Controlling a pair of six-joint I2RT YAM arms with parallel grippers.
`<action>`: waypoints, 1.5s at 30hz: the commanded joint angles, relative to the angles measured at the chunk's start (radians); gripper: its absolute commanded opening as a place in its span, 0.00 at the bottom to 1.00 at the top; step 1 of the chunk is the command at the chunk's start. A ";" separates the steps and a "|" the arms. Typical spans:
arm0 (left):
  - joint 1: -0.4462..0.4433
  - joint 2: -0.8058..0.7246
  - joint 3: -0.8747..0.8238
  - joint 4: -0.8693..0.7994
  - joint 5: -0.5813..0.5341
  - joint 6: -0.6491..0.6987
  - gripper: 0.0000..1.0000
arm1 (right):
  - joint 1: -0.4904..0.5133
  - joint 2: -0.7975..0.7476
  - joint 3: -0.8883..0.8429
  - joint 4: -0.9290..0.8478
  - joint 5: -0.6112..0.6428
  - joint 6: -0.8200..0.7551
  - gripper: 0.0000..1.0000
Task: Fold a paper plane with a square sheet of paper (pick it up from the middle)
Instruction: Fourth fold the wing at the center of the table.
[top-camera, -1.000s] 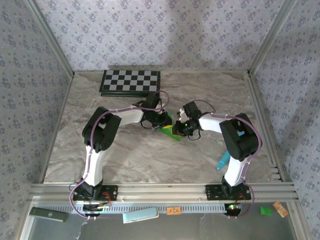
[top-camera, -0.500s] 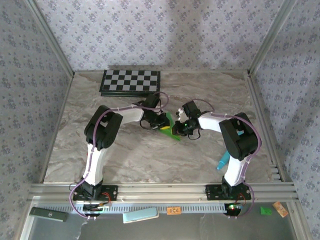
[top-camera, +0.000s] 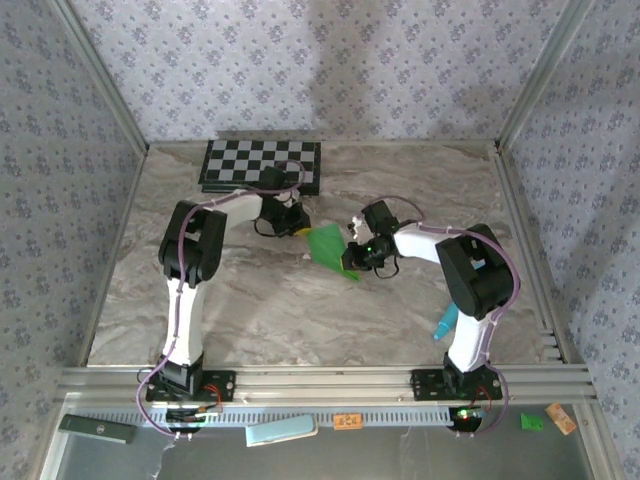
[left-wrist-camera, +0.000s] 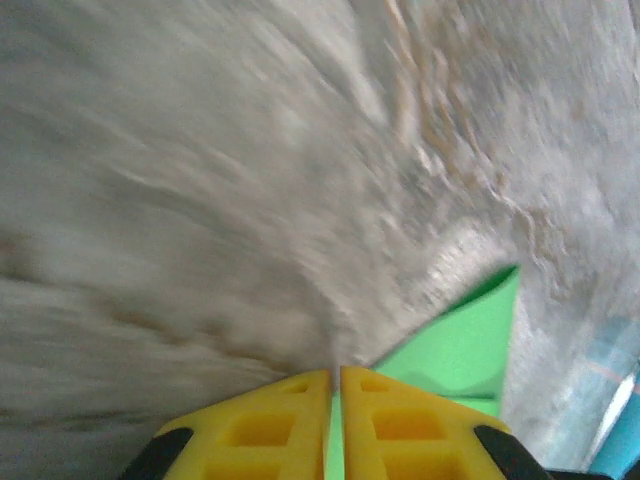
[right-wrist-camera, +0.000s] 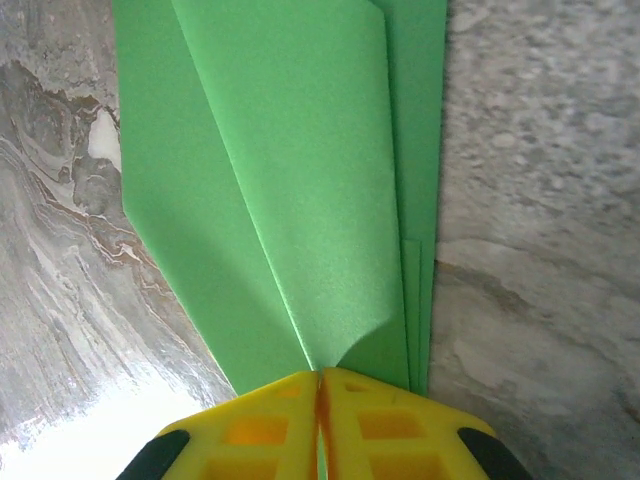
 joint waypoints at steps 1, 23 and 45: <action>0.039 -0.038 0.022 -0.074 -0.129 0.062 0.13 | 0.035 0.062 0.004 -0.129 0.040 -0.039 0.12; -0.078 -0.291 -0.371 0.219 -0.052 -0.148 0.12 | 0.106 0.175 0.218 -0.135 0.002 -0.032 0.12; -0.086 -0.164 -0.316 0.051 -0.155 -0.133 0.05 | 0.119 0.160 0.297 -0.103 -0.033 -0.015 0.12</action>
